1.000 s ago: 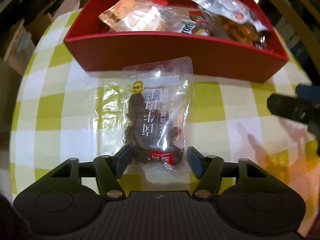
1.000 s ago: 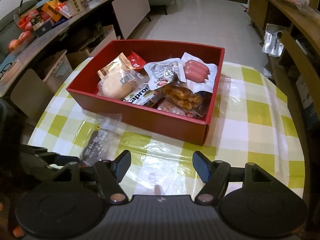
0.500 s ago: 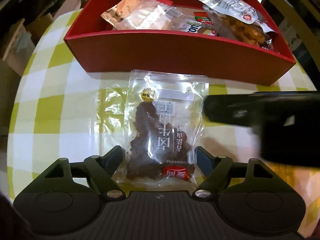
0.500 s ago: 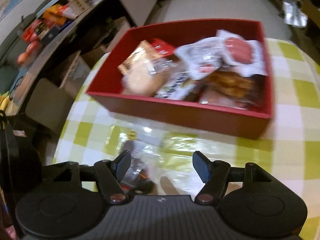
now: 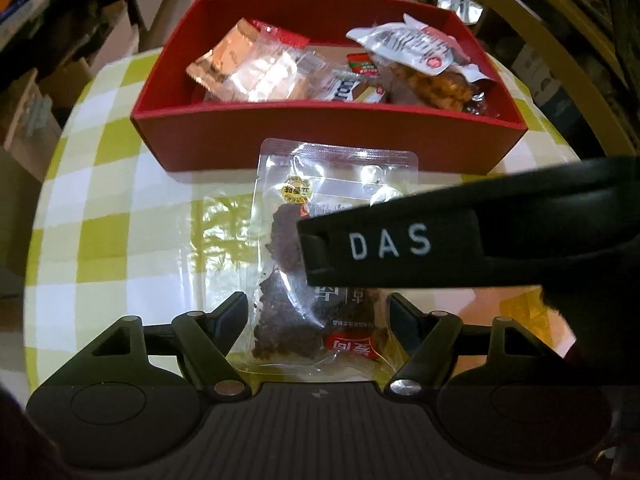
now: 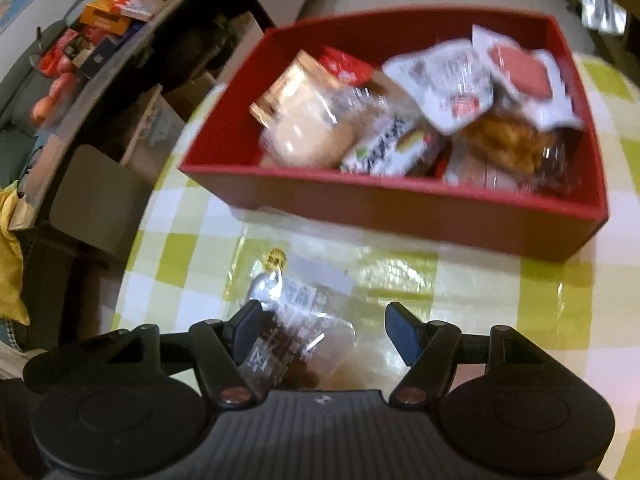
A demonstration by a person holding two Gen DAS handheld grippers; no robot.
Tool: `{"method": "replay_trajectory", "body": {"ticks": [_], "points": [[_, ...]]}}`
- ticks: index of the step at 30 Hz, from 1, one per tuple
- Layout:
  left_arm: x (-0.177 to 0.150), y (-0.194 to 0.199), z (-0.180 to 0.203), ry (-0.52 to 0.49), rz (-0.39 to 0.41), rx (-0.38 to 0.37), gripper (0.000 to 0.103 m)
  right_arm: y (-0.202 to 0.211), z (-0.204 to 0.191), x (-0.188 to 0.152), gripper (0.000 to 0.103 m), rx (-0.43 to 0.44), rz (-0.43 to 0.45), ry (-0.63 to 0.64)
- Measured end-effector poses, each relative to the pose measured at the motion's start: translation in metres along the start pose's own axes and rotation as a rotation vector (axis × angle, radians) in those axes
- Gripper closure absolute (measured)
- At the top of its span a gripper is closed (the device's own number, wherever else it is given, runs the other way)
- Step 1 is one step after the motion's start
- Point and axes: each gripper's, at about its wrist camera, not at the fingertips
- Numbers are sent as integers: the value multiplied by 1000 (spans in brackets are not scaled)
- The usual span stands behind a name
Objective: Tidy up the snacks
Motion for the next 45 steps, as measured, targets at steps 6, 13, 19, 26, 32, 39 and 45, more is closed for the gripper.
{"method": "replay_trajectory", "body": {"ticks": [6,13,19,26,32,39,45], "points": [[32,16,6,-11,72,17,23,30,-3,18,51,15,122,15],[90,8,17,-56,139,76,23,35,11,62,52,29,228,-37],[123,-18,13,-65,168,153,19,25,32,89,39,8,319,-87],[135,-41,3,-24,141,212,11,25,37,97,30,-40,349,-75],[130,-39,0,9,120,222,10,39,40,87,30,-67,354,-78],[135,-11,-10,103,138,101,10,68,39,67,25,-100,380,-81],[115,14,-3,105,168,111,7,100,36,42,25,-156,412,-79]]}}
Point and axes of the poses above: each gripper's, at about its wrist camera, not at the fingertips, and y roughly against the way its jaws point, z to its right, x to its top, and after that the axes turned 3 degrees about x, right-handed
